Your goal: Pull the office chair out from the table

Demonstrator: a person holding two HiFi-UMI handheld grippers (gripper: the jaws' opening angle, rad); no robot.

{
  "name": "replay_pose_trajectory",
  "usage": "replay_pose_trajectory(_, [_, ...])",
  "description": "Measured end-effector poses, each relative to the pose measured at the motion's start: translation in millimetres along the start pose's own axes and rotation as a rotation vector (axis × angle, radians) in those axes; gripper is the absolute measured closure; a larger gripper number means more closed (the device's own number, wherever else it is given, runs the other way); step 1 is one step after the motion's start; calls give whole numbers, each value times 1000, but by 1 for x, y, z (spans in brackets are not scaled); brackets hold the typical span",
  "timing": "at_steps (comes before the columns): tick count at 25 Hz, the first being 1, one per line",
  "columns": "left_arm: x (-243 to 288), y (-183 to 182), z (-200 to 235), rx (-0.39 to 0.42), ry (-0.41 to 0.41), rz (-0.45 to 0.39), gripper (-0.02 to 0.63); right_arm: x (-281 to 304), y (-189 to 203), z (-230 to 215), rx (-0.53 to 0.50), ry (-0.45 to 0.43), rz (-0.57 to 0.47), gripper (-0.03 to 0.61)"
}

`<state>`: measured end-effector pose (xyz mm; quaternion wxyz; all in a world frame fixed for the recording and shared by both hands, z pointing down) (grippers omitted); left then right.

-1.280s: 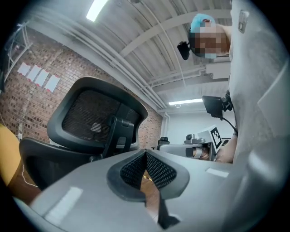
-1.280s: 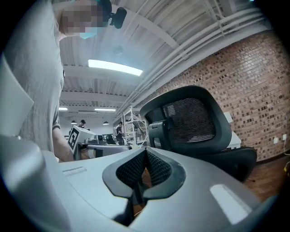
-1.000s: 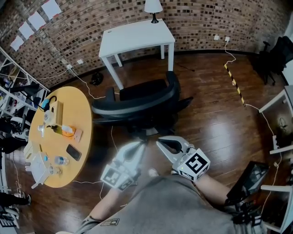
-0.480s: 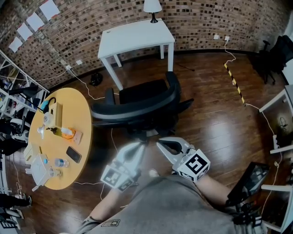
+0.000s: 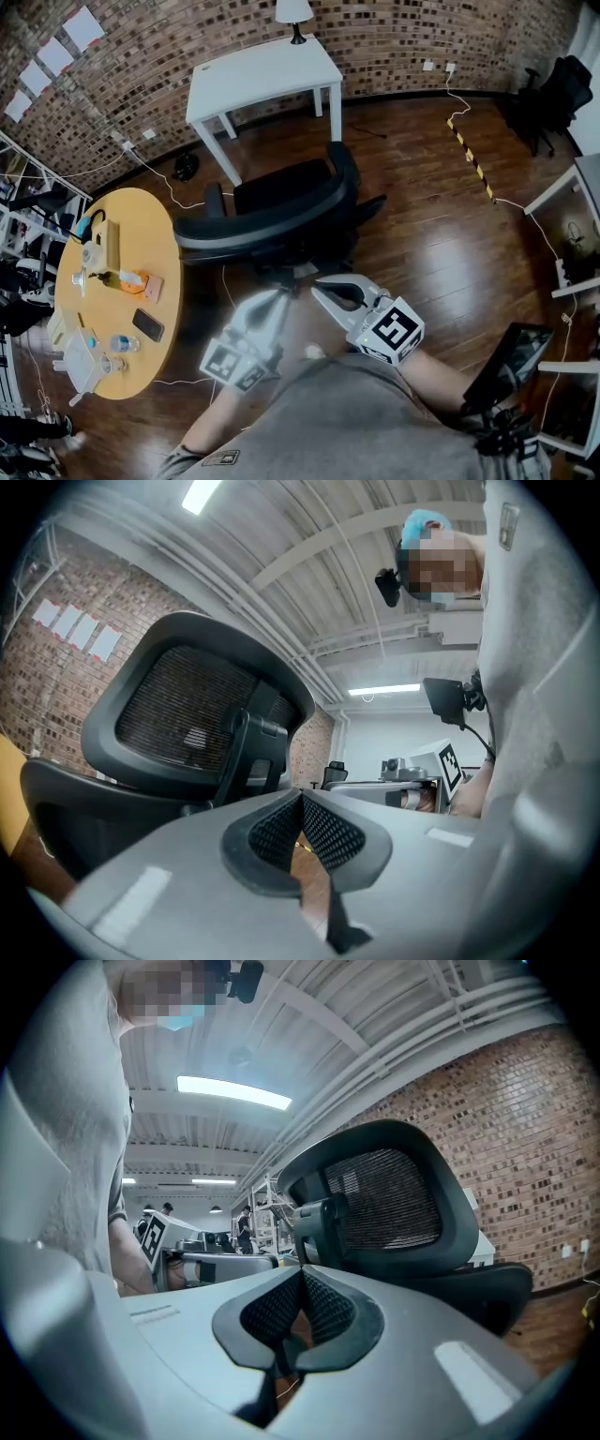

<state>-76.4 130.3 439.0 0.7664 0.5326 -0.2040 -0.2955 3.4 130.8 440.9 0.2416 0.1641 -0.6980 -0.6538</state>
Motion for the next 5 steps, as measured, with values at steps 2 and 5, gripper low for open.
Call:
replay_pose_trajectory(2, [3, -1, 0, -8, 5, 4, 612, 1, 0, -2, -3, 3, 1, 566])
replay_pose_trajectory(5, [5, -1, 5, 3, 10, -8, 612, 3, -1, -7, -9, 10, 0, 566])
Point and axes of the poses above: the fingertips, and each gripper's own axes: x forward along the fingers, z to its left, y out of its underside, the point moved 2 cm from there along -x, backward along the fingers, and after that the axes turned 6 degrees about -x, right-handed, at the moved point
